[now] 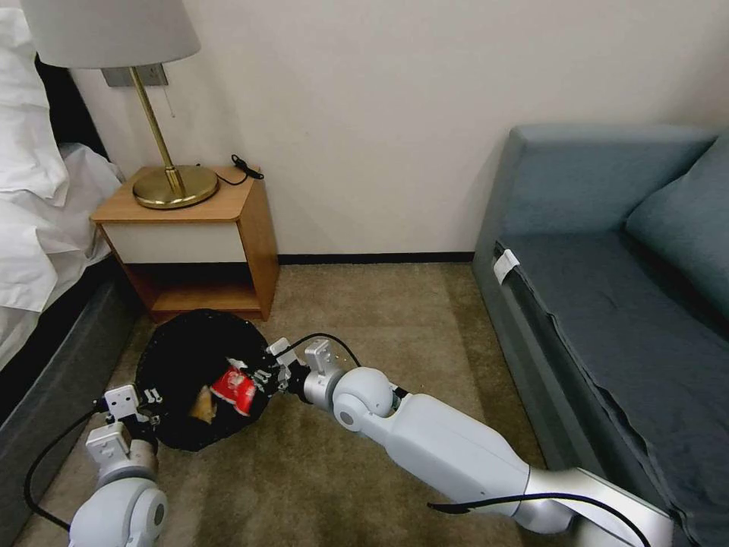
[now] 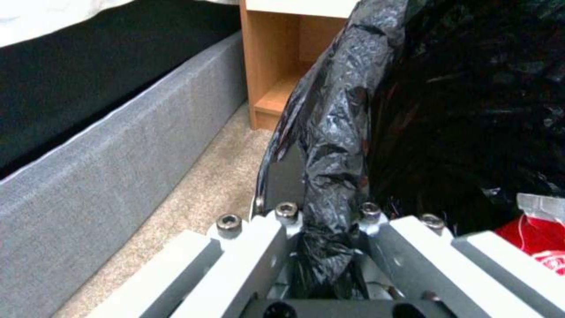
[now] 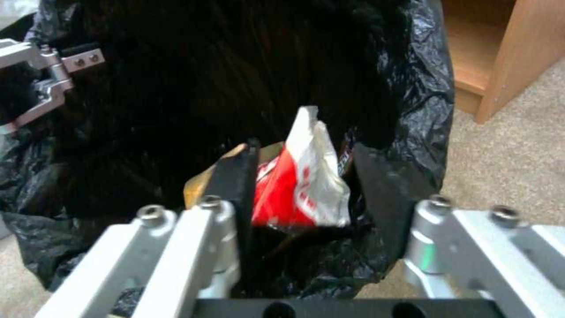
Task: Pick up the trash bin, then pick up the garbage on the floor and place it into the trash bin.
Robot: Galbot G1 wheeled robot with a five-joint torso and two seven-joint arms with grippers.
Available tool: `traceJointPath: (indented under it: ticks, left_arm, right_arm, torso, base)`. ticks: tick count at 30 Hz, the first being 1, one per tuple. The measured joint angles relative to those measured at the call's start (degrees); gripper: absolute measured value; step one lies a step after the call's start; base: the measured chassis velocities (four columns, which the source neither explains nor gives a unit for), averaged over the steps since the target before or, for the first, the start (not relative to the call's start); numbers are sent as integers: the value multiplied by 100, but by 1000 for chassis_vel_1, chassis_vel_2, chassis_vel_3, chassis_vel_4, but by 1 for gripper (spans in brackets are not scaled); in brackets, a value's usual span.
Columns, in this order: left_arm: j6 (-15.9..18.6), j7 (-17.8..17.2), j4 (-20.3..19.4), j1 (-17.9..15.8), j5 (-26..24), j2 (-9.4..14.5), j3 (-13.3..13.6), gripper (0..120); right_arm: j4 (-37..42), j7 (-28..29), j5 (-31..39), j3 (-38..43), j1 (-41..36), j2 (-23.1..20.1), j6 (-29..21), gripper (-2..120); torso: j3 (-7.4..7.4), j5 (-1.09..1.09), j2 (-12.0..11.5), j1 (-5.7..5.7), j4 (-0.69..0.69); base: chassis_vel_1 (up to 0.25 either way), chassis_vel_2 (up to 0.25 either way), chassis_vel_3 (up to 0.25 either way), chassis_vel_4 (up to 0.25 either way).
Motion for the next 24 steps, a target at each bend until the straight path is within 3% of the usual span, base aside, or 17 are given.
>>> traceJointPath:
  ticks: [1,7,11,13,15,17,20,24]
  left_arm:
    - [0,0,0,0,0,0,0,2]
    - [5,0,-18,35,-3,-58,8,2]
    - [18,-3,-47,39,-53,-69,10,2]
    - [169,-69,-181,40,-508,-81,-14,2]
    - [241,-104,-234,31,-716,-99,-51,2]
    - [293,-136,-272,22,-880,-117,-94,2]
    - [577,-411,-418,-6,-1882,-236,-331,2]
    - [784,-702,-437,-41,-2408,-325,-479,2]
  right_arm:
    - [0,0,0,0,0,0,0,45]
    - [-23,8,-17,210,-5,11,33,75]
    - [-52,13,-35,383,-2,30,48,83]
    - [-127,22,-98,743,10,57,90,94]
    - [-152,22,-121,885,9,64,102,98]
    - [-175,22,-143,1020,9,66,112,99]
    - [-280,-1,-308,1699,-71,32,180,100]
    - [-310,-49,-409,2039,-187,-51,225,100]
  torso:
    - [0,0,0,0,0]
    - [0,0,0,0,0]
    - [0,0,0,0,0]
    - [0,0,0,0,0]
    - [0,0,0,0,0]
    - [0,0,0,0,0]
    - [0,1,0,0,0]
    - [0,2,0,0,0]
  base:
    - [0,0,0,0]
    - [0,0,0,0]
    - [0,0,0,0]
    - [0,0,0,0]
    - [0,0,0,0]
    - [0,0,0,0]
    - [0,0,0,0]
    - [0,0,0,0]
